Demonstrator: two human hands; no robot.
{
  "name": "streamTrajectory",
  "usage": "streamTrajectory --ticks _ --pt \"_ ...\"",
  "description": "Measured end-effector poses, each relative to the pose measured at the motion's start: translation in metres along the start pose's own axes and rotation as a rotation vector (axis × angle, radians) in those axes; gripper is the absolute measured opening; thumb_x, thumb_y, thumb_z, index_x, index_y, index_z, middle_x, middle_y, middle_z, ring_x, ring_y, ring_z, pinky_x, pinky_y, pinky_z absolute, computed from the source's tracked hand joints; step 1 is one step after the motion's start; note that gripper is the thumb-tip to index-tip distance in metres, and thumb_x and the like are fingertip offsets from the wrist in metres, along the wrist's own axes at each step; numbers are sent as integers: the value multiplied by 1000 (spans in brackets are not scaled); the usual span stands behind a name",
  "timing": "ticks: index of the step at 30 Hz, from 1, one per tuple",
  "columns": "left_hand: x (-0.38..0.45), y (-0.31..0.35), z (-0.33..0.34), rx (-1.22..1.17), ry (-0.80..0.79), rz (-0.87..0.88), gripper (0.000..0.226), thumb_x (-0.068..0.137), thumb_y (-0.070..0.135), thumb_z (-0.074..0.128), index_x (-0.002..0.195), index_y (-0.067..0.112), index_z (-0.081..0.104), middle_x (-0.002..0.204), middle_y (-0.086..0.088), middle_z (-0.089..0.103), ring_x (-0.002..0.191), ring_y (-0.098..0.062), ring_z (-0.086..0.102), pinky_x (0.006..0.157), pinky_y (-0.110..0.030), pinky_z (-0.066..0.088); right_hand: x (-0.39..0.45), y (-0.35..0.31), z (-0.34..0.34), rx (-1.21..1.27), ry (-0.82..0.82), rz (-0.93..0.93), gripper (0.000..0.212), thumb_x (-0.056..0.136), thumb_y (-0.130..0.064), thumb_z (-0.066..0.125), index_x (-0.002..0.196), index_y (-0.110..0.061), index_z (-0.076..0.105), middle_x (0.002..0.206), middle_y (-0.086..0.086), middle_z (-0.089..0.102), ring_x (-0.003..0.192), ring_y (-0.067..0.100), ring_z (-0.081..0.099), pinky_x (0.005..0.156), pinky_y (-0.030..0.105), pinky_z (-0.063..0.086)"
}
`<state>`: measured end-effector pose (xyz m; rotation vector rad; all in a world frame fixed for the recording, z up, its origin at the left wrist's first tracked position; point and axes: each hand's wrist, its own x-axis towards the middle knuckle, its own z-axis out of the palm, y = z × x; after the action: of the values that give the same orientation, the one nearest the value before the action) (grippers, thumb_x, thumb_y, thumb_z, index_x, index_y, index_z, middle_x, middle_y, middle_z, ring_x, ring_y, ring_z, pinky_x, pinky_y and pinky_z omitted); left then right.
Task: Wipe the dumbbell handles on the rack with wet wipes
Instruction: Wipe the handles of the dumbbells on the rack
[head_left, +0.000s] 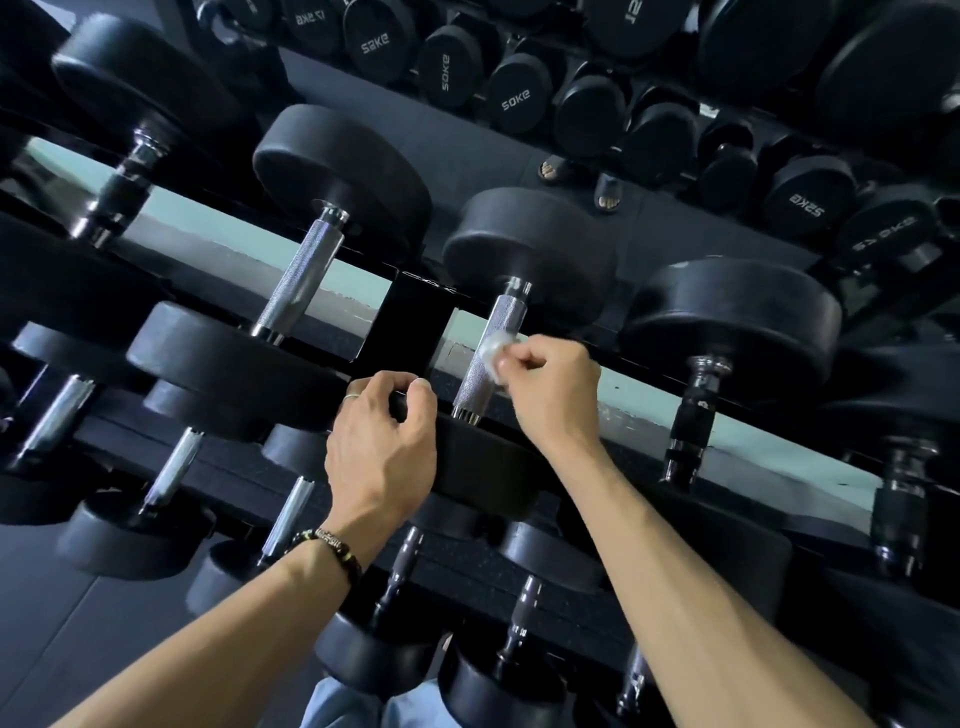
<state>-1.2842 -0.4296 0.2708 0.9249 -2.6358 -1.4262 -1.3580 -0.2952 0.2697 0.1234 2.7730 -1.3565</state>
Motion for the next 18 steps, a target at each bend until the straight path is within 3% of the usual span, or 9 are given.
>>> streamTrajectory --ticks 2,5,7,9,11,13,18 --pt "-1 1 0 1 3 2 38 83 53 33 97 35 63 112 6 58 97 -15 54 93 -42 44 3 2 -6 -10 -69 0 12 85 -8 73 76 -14 78 64 -18 63 60 -5 58 59 7 40" --pt "-1 1 -1 2 -2 3 37 83 52 33 98 35 62 114 7 57 99 -15 54 92 -42 43 32 3 -1 76 107 56 24 83 -8 75 64 -22 69 60 -18 61 60 -3 60 69 21 50" --pt "-1 0 -1 5 -9 3 37 83 52 32 98 35 62 114 7 57 99 -15 53 90 -39 41 38 0 6 134 221 105 24 84 -8 75 65 -21 67 63 -16 62 69 10 65 78 35 55" --pt "-2 1 -1 7 -14 4 38 83 51 32 98 35 62 114 6 57 98 -15 53 88 -37 39 27 0 7 128 152 99 27 84 -5 74 65 -22 65 65 -17 62 66 3 61 71 20 50" --pt "-1 2 -1 8 -11 5 38 82 51 32 98 35 62 113 5 57 97 -16 53 87 -36 39 9 3 3 64 -20 69 27 83 -5 75 65 -23 66 68 -18 62 65 -5 57 60 4 40" --pt "-1 1 -1 12 -5 5 39 82 51 32 99 35 63 112 5 57 97 -17 53 88 -36 39 2 6 -2 20 -135 49 22 81 -8 77 67 -21 68 69 -16 64 65 -7 57 59 2 40" --pt "-2 1 -1 4 -15 19 32 85 50 34 95 37 61 112 7 56 94 -15 54 88 -39 44 30 -1 0 88 78 24 29 83 -9 76 60 -18 63 61 -18 60 62 -4 58 66 14 45"
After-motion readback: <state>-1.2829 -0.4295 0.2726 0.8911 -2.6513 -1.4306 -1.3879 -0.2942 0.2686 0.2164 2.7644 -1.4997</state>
